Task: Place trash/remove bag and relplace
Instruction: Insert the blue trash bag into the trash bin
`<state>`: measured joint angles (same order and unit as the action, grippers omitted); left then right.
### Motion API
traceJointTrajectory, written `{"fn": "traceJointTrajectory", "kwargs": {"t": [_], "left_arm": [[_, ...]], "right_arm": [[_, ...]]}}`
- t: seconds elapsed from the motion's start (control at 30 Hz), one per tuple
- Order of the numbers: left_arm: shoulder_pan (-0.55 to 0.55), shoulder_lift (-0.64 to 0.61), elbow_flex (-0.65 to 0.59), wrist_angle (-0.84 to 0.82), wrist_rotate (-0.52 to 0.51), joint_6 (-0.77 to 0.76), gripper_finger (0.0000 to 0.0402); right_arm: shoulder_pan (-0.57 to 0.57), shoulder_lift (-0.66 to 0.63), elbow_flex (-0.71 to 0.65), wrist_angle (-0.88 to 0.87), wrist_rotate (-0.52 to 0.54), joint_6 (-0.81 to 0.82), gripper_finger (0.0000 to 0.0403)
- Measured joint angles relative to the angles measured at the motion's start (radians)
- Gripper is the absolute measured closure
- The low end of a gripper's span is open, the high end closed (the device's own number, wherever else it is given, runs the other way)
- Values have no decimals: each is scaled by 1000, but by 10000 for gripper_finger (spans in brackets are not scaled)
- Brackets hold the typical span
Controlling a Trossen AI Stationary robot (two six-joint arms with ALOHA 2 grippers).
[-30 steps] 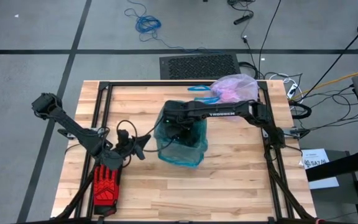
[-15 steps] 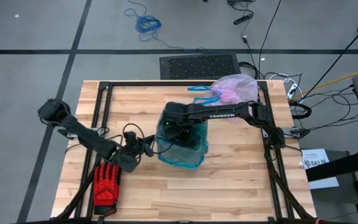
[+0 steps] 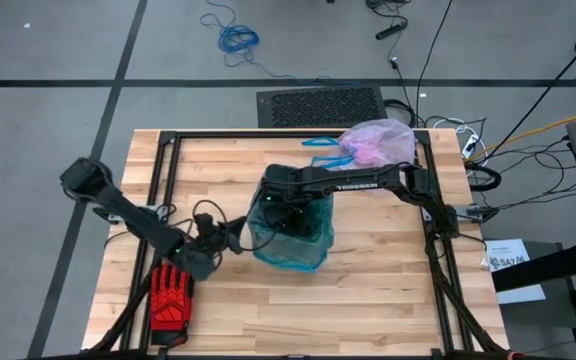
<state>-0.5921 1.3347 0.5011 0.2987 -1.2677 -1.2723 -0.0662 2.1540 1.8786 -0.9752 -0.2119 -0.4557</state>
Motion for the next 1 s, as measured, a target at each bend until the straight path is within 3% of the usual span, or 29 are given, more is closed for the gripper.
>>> {"fn": "traceJointTrajectory", "kwargs": {"t": [0.1,0.2,0.53,0.83,1.0], "left_arm": [[-2,-65,0,-113,-7,-47,402],[3,-102,-9,-241,-8,-191,402],[-32,-142,-21,-795,-118,-818,402],[-49,-139,-21,-771,-135,-809,402],[-27,-139,-20,-679,-58,-528,402]], "right_arm": [[0,0,0,0,0,0,403],[0,0,0,-1,0,0,403],[3,-1,1,-15,0,0,403],[11,-2,1,-16,0,-32,403],[27,-2,1,-16,0,-34,403]]}}
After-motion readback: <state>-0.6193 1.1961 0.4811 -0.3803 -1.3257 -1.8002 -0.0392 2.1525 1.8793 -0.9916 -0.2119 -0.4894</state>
